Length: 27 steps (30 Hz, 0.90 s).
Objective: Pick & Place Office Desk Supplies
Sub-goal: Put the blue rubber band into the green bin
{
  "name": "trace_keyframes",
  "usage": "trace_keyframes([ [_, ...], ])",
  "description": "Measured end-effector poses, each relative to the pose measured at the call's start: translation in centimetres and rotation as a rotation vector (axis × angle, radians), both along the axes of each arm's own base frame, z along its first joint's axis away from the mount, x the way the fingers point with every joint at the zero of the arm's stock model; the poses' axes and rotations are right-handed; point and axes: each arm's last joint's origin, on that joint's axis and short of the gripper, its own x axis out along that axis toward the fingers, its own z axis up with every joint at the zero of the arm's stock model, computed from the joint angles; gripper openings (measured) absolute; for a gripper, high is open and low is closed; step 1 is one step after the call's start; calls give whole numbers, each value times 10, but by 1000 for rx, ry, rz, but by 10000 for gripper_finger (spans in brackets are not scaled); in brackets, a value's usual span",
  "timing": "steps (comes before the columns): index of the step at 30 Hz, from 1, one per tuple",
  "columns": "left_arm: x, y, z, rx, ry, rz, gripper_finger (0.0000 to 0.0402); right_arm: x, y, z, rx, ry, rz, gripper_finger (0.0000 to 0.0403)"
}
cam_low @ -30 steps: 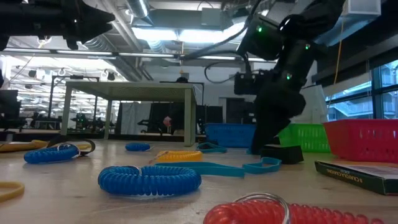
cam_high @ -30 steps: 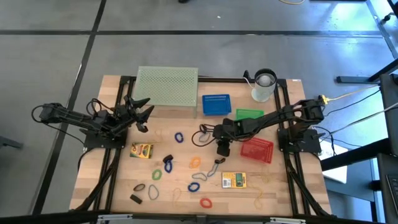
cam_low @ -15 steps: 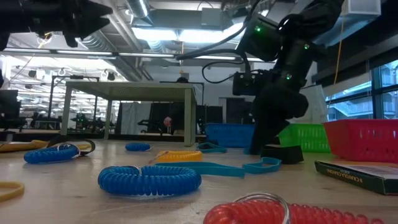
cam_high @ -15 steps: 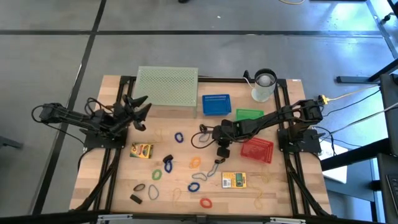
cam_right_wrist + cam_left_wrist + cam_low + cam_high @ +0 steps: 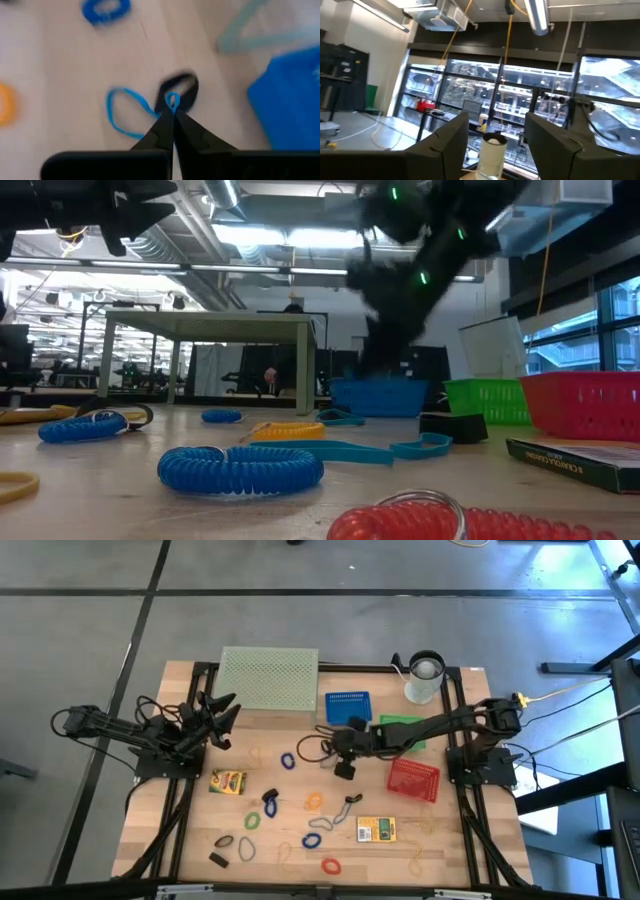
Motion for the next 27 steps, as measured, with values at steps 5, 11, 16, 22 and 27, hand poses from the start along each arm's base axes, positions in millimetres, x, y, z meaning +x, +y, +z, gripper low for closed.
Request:
trace_keyframes([
  [5,-3,0,5,49,-36,-1,191,6,-8,48,-93,5,-14,6],
  [11,-7,1,11,72,-91,24,190,-8,-2,98,-222,3,-59,6],
  [16,-7,1,11,102,-67,53,191,-20,4,138,-305,-223,-245,6],
  [22,-7,1,10,155,-19,85,190,-28,21,155,-334,-407,-446,6],
  [27,-4,1,6,180,47,100,190,-31,35,148,-325,-433,-475,6],
])
